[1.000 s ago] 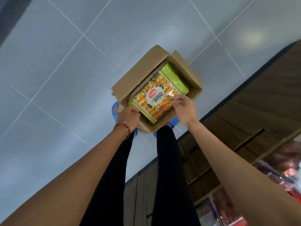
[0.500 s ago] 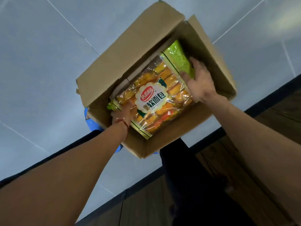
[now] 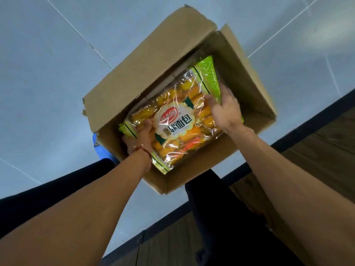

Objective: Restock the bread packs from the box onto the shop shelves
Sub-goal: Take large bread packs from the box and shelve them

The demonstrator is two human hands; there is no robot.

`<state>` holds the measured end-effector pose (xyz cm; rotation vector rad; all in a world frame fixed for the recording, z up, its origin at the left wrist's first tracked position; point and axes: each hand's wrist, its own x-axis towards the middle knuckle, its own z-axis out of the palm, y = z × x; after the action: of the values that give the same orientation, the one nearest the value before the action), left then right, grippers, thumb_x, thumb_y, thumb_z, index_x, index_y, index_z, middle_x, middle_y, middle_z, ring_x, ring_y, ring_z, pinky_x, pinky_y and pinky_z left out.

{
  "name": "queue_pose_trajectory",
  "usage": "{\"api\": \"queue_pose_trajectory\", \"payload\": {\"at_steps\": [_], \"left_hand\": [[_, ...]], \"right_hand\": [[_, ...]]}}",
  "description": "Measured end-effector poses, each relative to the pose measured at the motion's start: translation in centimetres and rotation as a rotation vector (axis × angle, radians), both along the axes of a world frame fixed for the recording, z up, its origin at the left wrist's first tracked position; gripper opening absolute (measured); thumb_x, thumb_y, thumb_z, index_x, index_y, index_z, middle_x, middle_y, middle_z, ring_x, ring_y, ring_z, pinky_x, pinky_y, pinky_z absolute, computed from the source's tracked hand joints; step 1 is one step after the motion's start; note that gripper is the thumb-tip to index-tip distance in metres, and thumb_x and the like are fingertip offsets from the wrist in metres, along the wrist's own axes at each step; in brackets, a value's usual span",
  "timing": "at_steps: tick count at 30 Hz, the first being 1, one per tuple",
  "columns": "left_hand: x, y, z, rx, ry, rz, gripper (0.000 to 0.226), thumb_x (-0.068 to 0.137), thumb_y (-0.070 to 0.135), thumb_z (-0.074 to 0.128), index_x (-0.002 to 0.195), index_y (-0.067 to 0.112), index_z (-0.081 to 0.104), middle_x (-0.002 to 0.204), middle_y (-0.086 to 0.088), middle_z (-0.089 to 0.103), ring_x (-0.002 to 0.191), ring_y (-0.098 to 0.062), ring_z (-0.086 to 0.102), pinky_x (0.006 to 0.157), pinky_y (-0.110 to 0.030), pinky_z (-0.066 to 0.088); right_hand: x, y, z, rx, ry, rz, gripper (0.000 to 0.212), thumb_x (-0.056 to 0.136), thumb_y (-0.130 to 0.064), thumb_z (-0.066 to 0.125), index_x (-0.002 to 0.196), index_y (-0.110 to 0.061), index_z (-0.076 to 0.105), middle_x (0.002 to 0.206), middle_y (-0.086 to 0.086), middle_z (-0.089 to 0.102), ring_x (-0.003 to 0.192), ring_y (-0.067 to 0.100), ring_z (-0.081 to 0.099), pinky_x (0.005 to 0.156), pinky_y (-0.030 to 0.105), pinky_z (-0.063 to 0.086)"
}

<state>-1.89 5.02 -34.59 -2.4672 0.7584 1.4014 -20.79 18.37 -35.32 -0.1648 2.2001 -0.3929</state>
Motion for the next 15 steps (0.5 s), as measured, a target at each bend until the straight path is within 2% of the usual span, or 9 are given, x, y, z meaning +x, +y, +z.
{"api": "queue_pose_trajectory", "payload": {"at_steps": [4,7,10,12,14,15], "left_hand": [[-0.4,-2.0,2.8,0.018,-0.010,-0.156,0.100,0.075,0.052,0.077,0.152,0.016,0.025,0.143,-0.011,0.048,0.127,-0.036,0.049,0.097,-0.044,0.041],[0.1,-2.9,5.6,0.034,0.070,-0.181,0.105,0.056,0.053,0.080,0.145,0.020,0.036,0.131,-0.008,0.058,0.110,-0.034,0.062,0.093,-0.047,0.049],[3.0,-2.7,7.0,0.040,0.161,-0.148,0.104,0.043,0.058,0.084,0.136,0.034,0.044,0.121,-0.001,0.066,0.095,-0.030,0.070,0.083,-0.055,0.054],[3.4,-3.0,10.1,0.020,0.206,-0.157,0.092,0.046,0.059,0.087,0.129,0.043,0.050,0.114,0.005,0.071,0.095,-0.026,0.071,0.081,-0.050,0.056],[3.1,-3.9,14.6,-0.015,0.240,-0.233,0.077,0.064,0.050,0.084,0.131,0.034,0.050,0.109,0.007,0.070,0.093,-0.020,0.069,0.080,-0.038,0.055],[3.1,-4.3,16.5,-0.028,0.263,-0.257,0.067,0.072,0.043,0.082,0.130,0.028,0.050,0.106,0.006,0.068,0.088,-0.016,0.067,0.074,-0.030,0.052]], "right_hand": [[0.2,-0.1,2.9,-0.053,-0.092,-0.150,0.051,0.107,-0.040,0.050,0.154,-0.022,0.044,0.150,0.005,0.056,0.139,0.030,0.051,0.118,0.049,0.039],[1.2,-0.1,6.0,-0.036,-0.129,-0.210,0.046,0.109,-0.040,0.046,0.152,-0.025,0.047,0.143,0.005,0.060,0.130,0.029,0.057,0.113,0.049,0.044],[2.4,0.2,9.7,-0.053,-0.116,-0.234,0.043,0.109,-0.040,0.044,0.150,-0.028,0.047,0.139,0.003,0.063,0.125,0.029,0.061,0.110,0.053,0.047],[3.1,0.3,12.6,-0.072,-0.101,-0.258,0.040,0.109,-0.038,0.043,0.148,-0.028,0.048,0.136,0.001,0.065,0.122,0.027,0.063,0.107,0.055,0.049],[4.0,0.5,15.2,-0.072,-0.106,-0.272,0.044,0.108,-0.044,0.042,0.148,-0.027,0.048,0.137,0.000,0.064,0.123,0.027,0.062,0.108,0.056,0.049],[4.6,0.5,16.8,-0.064,-0.103,-0.275,0.049,0.105,-0.051,0.041,0.148,-0.028,0.047,0.138,0.000,0.064,0.124,0.027,0.062,0.108,0.056,0.049]]}}
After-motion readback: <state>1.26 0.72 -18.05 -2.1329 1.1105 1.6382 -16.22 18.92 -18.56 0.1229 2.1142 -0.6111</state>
